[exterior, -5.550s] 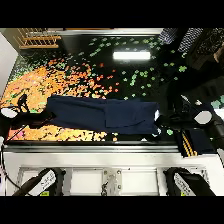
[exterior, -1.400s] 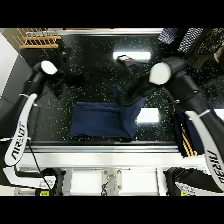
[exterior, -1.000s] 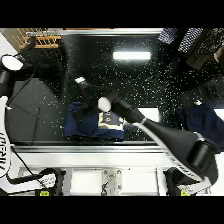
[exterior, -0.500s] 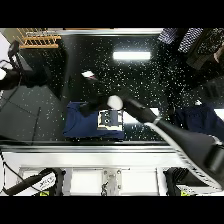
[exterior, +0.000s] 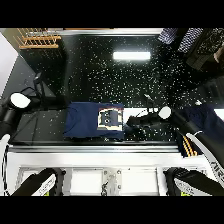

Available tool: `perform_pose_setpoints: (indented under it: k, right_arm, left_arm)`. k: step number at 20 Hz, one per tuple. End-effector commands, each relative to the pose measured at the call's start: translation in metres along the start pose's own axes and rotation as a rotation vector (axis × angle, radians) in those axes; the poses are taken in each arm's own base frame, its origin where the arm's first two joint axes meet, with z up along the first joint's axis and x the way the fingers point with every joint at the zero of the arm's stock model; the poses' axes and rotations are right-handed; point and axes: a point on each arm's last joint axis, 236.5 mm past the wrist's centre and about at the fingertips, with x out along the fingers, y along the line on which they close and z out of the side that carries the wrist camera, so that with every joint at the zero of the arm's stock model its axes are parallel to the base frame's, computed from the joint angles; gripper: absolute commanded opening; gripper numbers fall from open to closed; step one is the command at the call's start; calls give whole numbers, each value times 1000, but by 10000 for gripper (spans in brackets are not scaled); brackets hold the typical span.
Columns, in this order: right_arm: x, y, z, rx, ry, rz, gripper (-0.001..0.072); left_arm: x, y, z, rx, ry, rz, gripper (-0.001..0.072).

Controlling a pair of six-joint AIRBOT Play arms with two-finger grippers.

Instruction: Fold the clothes and pants, and hang the long-sleeved shirts on hangers.

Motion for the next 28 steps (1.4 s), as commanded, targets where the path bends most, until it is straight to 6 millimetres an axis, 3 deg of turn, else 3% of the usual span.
perform_pose_setpoints:
  k: [1,5,10,13,14,16,17,19,21,23,25,28]
  right_arm:
    - [17,5,5,147,-55,144,717]
    - [47,29,17,223,-78,275,717]
    - [86,82,8,184,-5,350,682]
    - [96,114,1,101,22,378,228]
    - [92,124,6,41,6,396,37]
    - [76,130,22,-33,-37,401,17]
    - [61,124,34,-49,-62,374,17]
    - [22,86,65,-40,-132,259,17]
    - [-34,26,97,5,-236,102,17]
    - [-101,-39,116,74,-346,-55,17]
    - [-170,-100,118,168,-454,-189,17]
    - [-267,-168,106,323,-658,-322,17]
  left_arm:
    - [8,-15,-17,44,-1,-17,8]
    - [12,-30,-25,83,19,-38,8]
    - [13,-36,-25,98,10,-46,8]
    - [13,-36,-25,78,10,-45,8]
    - [13,-36,-25,78,10,-45,8]
    - [13,-36,-25,75,12,-45,8]
    - [13,-36,-26,75,14,-46,8]
    - [13,-36,-25,75,13,-45,8]
    - [13,-36,-25,75,13,-46,8]
    - [13,-36,-25,74,13,-45,8]
    - [13,-36,-25,74,12,-46,8]
    - [13,-36,-24,68,9,-45,8]
